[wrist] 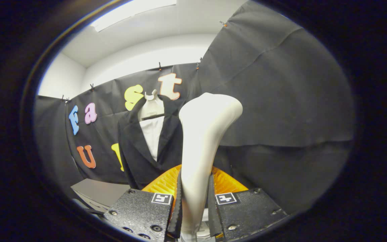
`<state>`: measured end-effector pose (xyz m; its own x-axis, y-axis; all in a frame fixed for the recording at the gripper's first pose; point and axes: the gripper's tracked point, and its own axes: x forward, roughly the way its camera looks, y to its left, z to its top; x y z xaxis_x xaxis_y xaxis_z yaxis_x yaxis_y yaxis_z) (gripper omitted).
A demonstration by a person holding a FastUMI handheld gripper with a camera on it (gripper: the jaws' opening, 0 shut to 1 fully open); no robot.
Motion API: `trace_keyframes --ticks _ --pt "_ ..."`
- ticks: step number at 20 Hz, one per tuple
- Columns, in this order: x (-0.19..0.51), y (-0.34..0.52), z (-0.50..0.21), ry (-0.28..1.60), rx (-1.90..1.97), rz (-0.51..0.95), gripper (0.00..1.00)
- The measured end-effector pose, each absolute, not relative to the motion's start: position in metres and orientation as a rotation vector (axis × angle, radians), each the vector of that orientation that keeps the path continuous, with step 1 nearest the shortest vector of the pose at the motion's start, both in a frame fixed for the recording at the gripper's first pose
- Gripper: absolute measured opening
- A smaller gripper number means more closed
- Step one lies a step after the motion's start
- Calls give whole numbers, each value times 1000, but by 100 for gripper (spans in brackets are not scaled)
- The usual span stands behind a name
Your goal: Iron the clothes twice with a garment steamer, once on the left side and once on the right side.
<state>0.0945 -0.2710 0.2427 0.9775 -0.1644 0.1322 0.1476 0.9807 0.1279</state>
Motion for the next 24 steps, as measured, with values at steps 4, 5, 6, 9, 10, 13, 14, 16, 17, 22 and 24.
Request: trace_keyframes --ticks 4,5,6,9,10,13,14,16,17,22,24 --pt "99 -273 281 -210 52 -111 34" --pt "105 -270 288 -233 43 -93 34" --pt "114 -266 291 -243 33 -70 34" --pt "147 -250 298 -246 26 5 34" --pt "158 -247 302 -254 29 27 34" --pt "192 -242 311 -278 37 73 34" --pt "204 -243 314 -283 37 77 34" --pt "225 -242 319 -289 34 89 34" --pt "231 -241 321 -294 37 100 34" --pt "273 -239 311 -254 51 122 34" --pt "286 -242 301 -222 72 122 34"
